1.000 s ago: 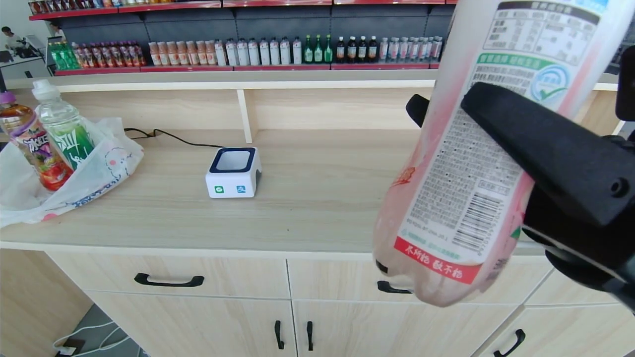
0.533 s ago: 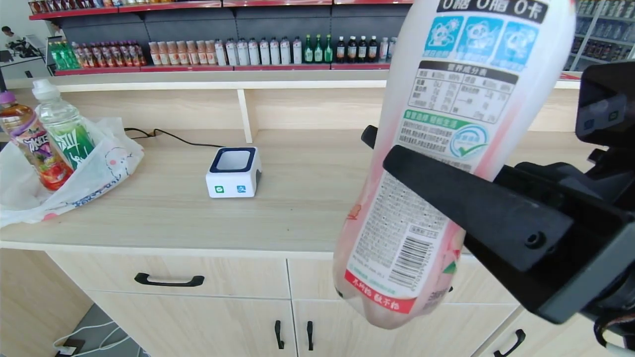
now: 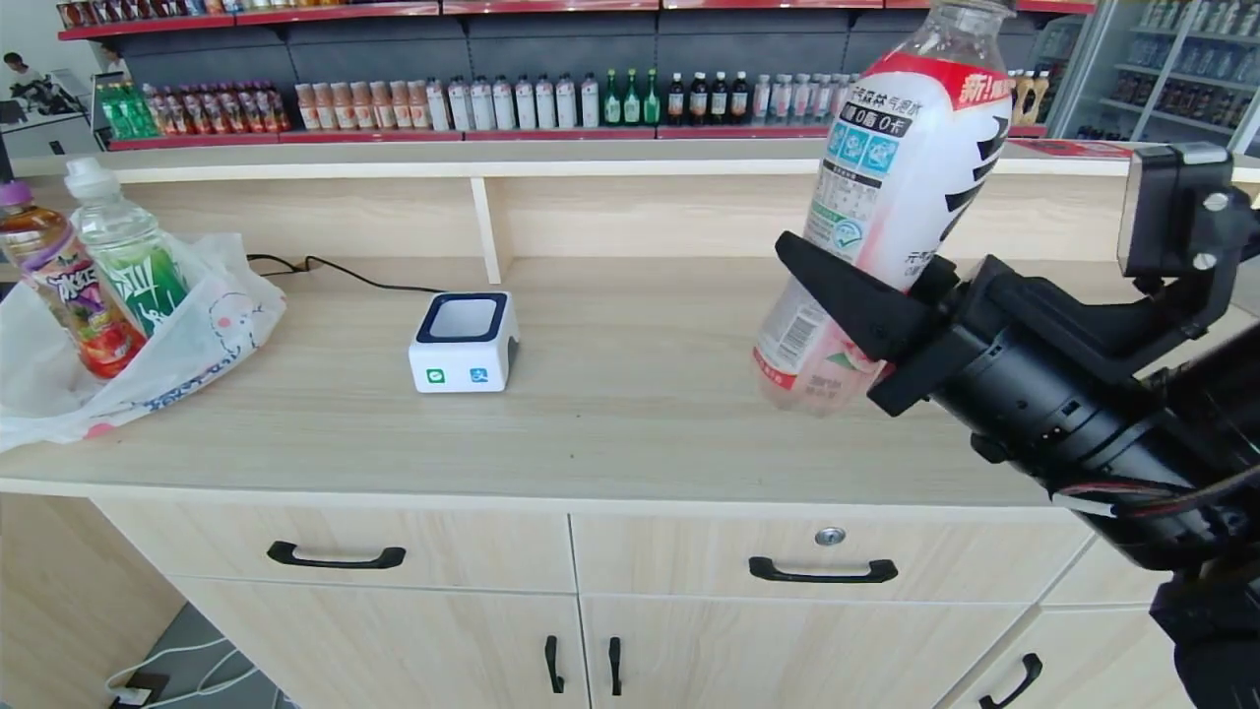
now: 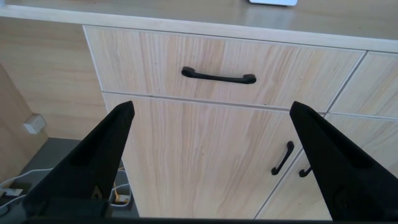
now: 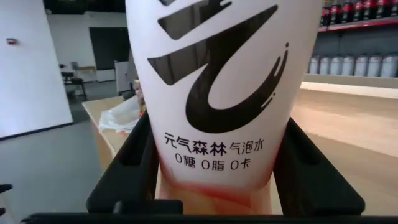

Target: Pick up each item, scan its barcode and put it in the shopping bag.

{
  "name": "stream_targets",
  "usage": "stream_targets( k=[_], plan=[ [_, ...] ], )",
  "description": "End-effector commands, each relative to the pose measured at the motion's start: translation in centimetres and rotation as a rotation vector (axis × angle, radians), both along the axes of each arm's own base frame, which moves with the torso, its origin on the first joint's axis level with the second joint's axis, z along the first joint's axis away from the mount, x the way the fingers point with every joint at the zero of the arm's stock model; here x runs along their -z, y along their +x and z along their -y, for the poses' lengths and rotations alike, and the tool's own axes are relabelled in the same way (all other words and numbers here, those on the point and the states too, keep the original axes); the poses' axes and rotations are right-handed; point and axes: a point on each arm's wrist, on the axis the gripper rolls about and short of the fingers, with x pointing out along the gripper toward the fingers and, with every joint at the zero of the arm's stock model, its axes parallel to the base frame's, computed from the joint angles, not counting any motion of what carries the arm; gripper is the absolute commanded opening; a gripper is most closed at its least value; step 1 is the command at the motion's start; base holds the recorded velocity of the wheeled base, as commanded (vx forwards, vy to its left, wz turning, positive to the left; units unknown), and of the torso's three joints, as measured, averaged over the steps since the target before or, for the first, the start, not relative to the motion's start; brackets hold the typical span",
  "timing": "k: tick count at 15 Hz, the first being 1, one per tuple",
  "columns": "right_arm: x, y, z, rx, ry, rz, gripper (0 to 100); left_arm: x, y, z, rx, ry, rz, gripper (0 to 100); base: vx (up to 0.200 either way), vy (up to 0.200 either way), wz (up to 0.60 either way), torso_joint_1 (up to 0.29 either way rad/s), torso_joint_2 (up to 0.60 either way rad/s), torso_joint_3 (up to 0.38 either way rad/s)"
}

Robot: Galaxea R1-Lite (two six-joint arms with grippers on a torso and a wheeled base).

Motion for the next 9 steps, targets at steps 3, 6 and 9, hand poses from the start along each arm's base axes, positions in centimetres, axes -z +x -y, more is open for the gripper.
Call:
stream_targets(
  k=[3, 6, 9],
  plan=[
    [-0.3, 2.5, 2.6, 0.377, 0.007, 0.02, 0, 0.0, 0.0, 0.0, 0.0, 0.0, 0.001, 100, 0.0, 0.0, 0.0, 0.0, 0.0, 0.0],
    [-0.1, 3.6, 4.9, 0.49, -0.007, 0.025, 0, 0.0, 0.0, 0.0, 0.0, 0.001, 0.001, 100, 0.0, 0.0, 0.0, 0.0, 0.0, 0.0],
    [2.0, 3.4, 5.6, 0.511, -0.038, -0.021, 0, 0.0, 0.0, 0.0, 0.0, 0.003, 0.001, 100, 0.0, 0.0, 0.0, 0.0, 0.0, 0.0]
  ],
)
